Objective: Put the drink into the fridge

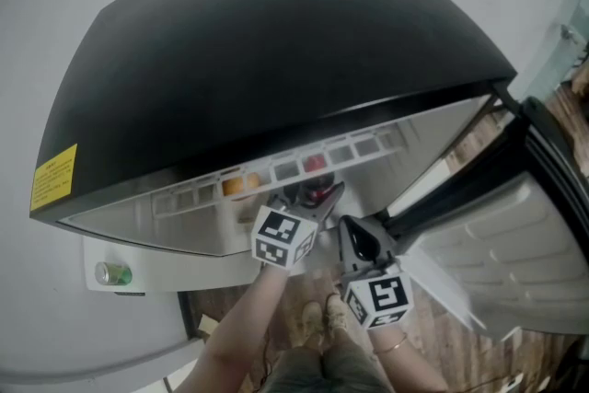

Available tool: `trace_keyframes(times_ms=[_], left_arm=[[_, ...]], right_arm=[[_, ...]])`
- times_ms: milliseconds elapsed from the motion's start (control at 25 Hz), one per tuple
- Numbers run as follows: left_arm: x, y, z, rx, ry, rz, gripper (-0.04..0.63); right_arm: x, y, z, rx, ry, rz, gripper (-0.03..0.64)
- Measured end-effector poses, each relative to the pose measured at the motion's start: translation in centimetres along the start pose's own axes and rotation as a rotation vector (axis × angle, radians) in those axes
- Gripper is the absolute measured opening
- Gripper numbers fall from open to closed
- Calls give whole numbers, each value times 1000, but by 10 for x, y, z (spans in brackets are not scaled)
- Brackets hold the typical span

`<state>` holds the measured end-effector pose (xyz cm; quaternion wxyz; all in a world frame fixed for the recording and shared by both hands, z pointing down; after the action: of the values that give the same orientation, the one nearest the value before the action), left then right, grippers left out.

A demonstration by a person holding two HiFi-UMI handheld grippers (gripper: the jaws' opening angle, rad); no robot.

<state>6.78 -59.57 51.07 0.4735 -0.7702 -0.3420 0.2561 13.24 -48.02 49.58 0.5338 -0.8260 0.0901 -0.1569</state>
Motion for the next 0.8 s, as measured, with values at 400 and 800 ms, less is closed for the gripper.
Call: trace_keyframes(times_ms=[400,800], left_arm=[[-3,2,-17,13,-8,13,311],[-6,3,-29,-9,-8,1,311]], right_arm=[[-1,-8,1,-8,-9,39,9],[0,-12,3,-9,-15,29,9]])
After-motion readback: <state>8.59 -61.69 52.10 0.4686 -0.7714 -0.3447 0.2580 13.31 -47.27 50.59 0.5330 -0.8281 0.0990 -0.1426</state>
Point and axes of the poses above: the fingertips, and each gripper's own axes: z backward along the fingers, x to its right, y out of its top, the point moved 5 cm from there along z, backward along the fingers, and after that the axes turned 12 degrees about -x, right-handed, at the moved point
